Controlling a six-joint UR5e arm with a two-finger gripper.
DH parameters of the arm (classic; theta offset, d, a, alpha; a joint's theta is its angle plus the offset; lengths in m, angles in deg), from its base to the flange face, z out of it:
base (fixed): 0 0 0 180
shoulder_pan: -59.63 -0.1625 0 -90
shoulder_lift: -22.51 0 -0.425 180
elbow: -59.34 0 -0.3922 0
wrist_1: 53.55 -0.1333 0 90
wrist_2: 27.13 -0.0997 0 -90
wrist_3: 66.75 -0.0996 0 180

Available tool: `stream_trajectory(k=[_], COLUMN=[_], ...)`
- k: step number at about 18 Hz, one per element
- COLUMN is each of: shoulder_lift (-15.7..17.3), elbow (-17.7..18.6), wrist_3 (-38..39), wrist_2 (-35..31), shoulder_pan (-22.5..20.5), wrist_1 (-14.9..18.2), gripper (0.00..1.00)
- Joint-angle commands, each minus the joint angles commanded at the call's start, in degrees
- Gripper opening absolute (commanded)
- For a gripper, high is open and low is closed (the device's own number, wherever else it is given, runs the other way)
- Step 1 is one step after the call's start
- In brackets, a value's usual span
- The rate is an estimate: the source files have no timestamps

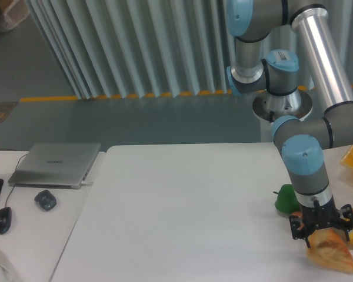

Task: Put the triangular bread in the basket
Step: 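Close the gripper on the triangular bread slice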

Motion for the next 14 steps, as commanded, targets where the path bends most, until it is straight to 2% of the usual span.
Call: stream_trajectory(k=[3, 5, 6, 7, 8, 9, 12, 14], shoulder_lift=[-0.3, -0.4, -0.5, -0.5, -0.5, -0.5, -0.5, -0.5], elbow=[0.0, 0.0, 0.0, 0.0, 0.0, 0.1, 0.1, 0.0], wrist_3=[0.0, -0.1, -0.1, -0.1, -0.2, -0.2, -0.5, -0.5], wrist_2=[0.0, 0.0, 0.0, -0.1, -0.1, -0.1, -0.1, -0.1], shoulder_pan=[0.0, 0.0, 0.0, 0.0, 0.0, 0.0, 0.0, 0.0], wrist_1=[-0.4, -0.8, -0.8, -0.8, -0.9, -0.9, -1.0, -1.0], gripper=[0.99, 0.94, 0.86, 0.82, 0.68, 0.58, 0.44, 0.3])
